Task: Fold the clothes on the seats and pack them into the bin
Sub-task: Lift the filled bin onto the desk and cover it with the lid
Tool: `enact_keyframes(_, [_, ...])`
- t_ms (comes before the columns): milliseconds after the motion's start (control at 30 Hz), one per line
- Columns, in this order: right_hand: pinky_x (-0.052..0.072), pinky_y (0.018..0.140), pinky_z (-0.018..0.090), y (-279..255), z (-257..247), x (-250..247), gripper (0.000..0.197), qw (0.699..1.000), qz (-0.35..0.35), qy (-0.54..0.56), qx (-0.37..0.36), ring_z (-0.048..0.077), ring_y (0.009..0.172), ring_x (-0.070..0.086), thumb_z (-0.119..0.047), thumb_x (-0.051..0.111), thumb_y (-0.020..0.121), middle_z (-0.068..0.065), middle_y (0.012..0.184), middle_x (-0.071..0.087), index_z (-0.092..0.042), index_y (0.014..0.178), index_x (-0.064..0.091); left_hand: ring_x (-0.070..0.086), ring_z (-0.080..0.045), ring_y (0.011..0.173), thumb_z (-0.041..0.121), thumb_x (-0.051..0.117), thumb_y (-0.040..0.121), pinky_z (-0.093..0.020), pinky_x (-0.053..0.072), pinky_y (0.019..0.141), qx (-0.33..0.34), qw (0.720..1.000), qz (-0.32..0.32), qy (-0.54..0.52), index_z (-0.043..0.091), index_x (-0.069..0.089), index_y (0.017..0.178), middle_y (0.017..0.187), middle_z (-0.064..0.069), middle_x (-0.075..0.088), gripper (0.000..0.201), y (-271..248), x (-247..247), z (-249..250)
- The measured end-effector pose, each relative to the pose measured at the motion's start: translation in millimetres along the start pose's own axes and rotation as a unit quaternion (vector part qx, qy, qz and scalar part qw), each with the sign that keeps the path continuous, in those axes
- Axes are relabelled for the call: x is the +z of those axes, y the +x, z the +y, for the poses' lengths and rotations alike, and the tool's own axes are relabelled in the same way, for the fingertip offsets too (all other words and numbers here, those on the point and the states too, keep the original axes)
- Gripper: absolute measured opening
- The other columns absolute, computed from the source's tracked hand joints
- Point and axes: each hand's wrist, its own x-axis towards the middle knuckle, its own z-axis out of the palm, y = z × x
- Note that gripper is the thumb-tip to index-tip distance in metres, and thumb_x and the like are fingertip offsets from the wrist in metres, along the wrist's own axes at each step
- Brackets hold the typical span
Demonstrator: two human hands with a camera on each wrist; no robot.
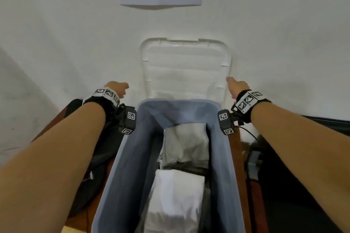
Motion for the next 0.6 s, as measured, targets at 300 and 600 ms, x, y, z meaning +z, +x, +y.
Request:
enact_keyframes(300, [0.028,0.112,0.04,66.4,-48.4,36.1,0.087,0.997,0.039,0.065,0.007,0.034,0.14,0.034,-0.065,0.035,0.094,0.017,0.156,0.03,-0.003,0.153,0.019,0.04,-0.037,0.133,0.055,0.045,0.092,-0.042,0.032,0.107,0.012,1.0,0.023,-0.016,0.004,0.028,0.147,0.148,-0.02,0.037,0.077,73.4,32.0,76.2])
enact_keyframes(600, [0.026,0.113,0.04,95.6,-43.3,57.6,0.084,0.992,0.076,0.104,-0.004,0.032,0.141,0.033,-0.068,0.019,0.095,0.016,0.156,0.03,-0.008,0.154,0.02,0.041,-0.035,0.132,0.082,0.021,0.081,-0.05,0.032,0.111,0.048,0.99,-0.029,-0.131,0.014,0.033,0.147,0.147,-0.016,0.039,0.095,108.7,56.8,88.5])
